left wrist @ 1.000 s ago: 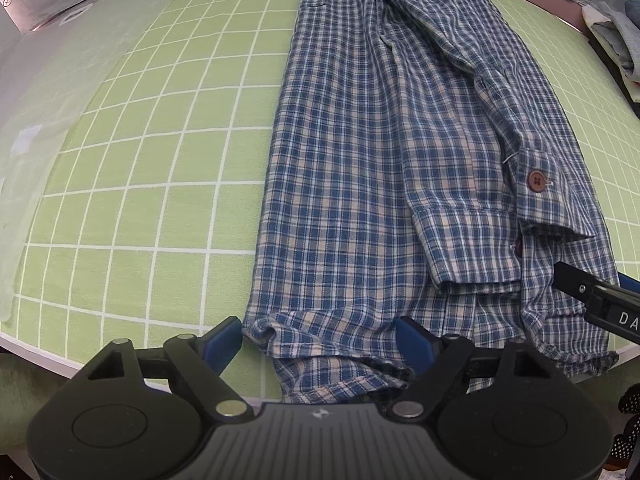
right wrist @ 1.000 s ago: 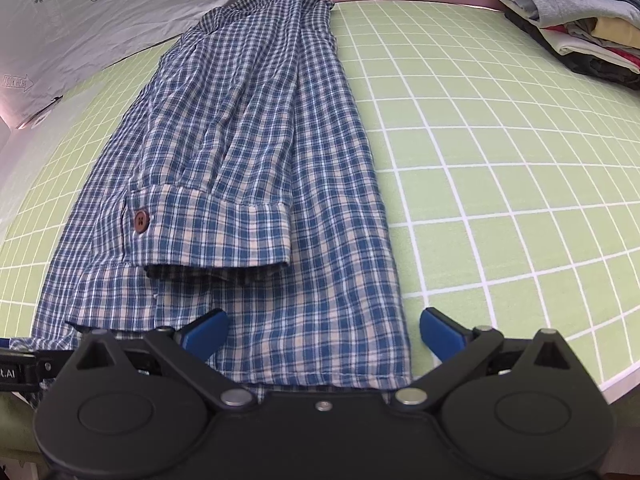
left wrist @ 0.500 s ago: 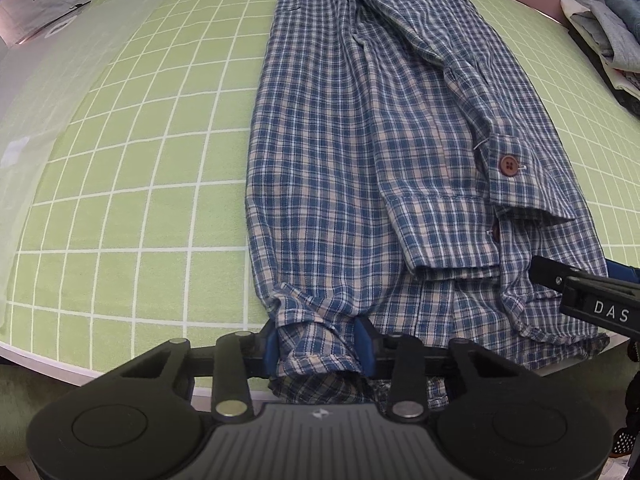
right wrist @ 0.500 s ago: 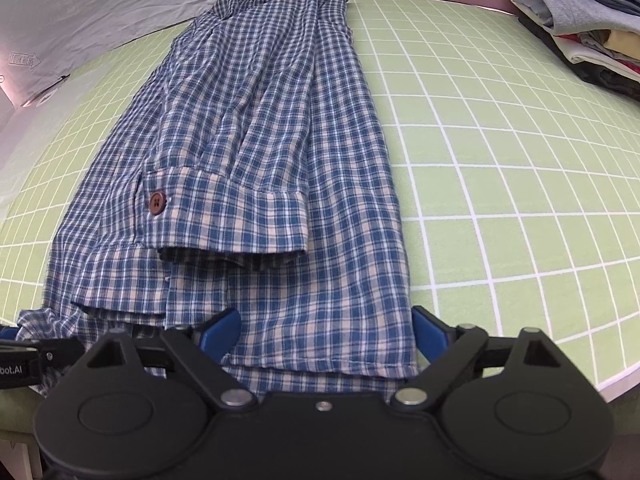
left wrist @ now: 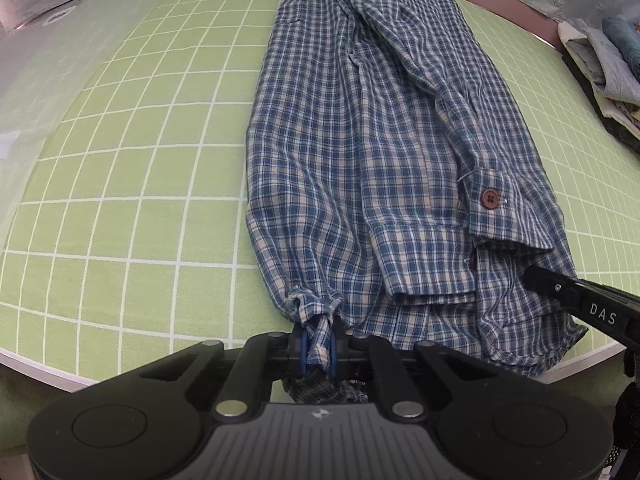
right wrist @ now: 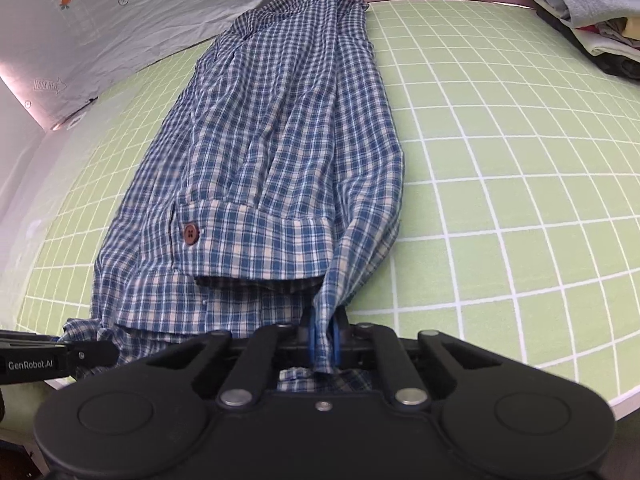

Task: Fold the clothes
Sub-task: 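Grasp the shirt hem with both grippers side by side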

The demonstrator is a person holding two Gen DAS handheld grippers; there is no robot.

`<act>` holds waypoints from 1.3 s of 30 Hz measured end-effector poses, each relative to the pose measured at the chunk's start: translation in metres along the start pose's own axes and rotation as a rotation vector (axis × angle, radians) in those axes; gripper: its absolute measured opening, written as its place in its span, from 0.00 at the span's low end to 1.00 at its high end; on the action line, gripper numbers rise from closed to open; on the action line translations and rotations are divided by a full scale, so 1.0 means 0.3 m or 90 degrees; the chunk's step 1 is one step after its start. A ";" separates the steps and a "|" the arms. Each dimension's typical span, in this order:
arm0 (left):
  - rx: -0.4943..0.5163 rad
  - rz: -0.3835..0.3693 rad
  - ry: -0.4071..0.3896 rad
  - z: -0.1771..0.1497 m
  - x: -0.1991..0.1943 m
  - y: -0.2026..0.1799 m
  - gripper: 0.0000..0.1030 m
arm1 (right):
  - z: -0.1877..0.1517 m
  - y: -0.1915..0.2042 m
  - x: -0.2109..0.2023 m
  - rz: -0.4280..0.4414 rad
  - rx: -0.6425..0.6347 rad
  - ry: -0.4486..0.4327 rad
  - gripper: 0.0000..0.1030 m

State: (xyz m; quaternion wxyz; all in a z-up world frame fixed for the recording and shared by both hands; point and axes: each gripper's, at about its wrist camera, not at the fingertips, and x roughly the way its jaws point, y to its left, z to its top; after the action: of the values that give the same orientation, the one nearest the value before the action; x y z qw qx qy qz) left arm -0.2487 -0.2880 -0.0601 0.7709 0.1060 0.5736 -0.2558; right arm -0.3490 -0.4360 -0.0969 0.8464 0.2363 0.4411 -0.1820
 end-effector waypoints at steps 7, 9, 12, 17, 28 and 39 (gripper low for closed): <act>-0.050 -0.055 -0.070 0.123 -0.076 0.019 0.09 | 0.089 0.008 -0.069 0.044 0.018 -0.050 0.06; -0.057 -0.062 -0.092 0.163 -0.103 0.020 0.08 | 0.116 0.006 -0.086 0.054 0.024 -0.066 0.05; -0.073 -0.069 -0.123 0.228 -0.128 0.034 0.08 | 0.161 -0.005 -0.109 0.063 0.042 -0.091 0.05; -0.098 -0.070 -0.154 0.317 -0.169 0.043 0.08 | 0.257 -0.026 -0.100 0.071 0.083 -0.125 0.05; -0.126 -0.068 -0.185 0.523 -0.133 0.056 0.08 | 0.452 -0.063 -0.011 0.078 0.100 -0.158 0.05; -0.149 -0.067 -0.157 0.767 0.061 0.085 0.08 | 0.630 -0.097 0.207 0.075 0.135 -0.124 0.05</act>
State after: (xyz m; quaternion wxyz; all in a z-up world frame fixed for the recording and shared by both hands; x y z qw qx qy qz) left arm -0.0407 -0.3766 -0.0070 0.8280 -0.0469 0.5052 -0.2385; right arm -0.2053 -0.5720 -0.0613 0.8647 0.3311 0.3204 -0.2001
